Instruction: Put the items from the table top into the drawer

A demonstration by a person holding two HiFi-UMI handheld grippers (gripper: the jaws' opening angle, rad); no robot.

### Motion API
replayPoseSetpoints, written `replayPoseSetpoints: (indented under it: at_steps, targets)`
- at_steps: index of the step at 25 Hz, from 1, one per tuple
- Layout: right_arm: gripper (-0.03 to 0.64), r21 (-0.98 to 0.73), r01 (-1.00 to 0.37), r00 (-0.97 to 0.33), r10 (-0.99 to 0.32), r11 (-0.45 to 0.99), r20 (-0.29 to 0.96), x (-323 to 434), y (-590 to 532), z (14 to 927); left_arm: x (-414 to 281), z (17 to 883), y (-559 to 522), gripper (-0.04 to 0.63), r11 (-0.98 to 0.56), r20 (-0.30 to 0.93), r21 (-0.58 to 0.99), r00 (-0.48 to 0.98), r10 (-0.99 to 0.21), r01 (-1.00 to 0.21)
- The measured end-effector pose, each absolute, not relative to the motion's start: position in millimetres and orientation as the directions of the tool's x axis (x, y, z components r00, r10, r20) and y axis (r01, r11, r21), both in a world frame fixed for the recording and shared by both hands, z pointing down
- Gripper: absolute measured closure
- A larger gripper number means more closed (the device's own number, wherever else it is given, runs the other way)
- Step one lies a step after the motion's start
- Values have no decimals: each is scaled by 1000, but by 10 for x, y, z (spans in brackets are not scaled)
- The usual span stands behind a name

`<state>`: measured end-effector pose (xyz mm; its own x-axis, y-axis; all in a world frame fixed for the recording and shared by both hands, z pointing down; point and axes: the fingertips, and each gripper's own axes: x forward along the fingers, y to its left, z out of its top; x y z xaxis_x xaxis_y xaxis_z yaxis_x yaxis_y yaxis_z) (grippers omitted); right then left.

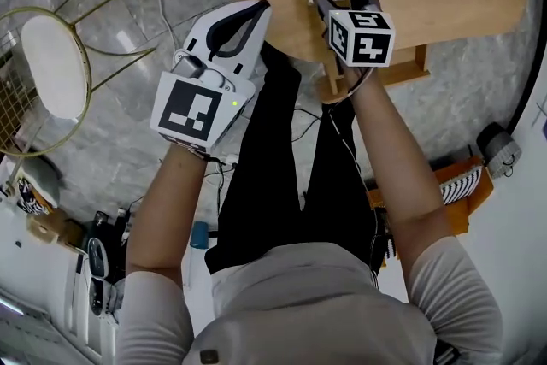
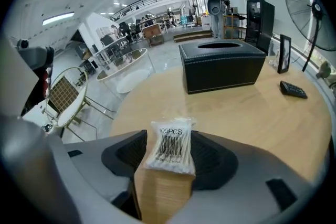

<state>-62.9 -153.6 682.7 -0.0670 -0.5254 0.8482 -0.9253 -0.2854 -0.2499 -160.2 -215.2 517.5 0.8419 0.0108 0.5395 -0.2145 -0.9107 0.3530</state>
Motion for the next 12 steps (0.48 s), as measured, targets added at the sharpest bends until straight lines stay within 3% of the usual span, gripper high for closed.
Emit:
replayPoseSetpoints:
  at_steps: [8,12]
  targets:
    - [356,-224,-930,-56,-490,-292,870,-613,-1512,7177,-1522,5414,-2013,586,-890,533,397,846,25,-225]
    - [405,-204,-941,-45,-497,-270,867,-604,-1536,7167,-1590,5485,-1952,586,-874,559,420,828,37,-245]
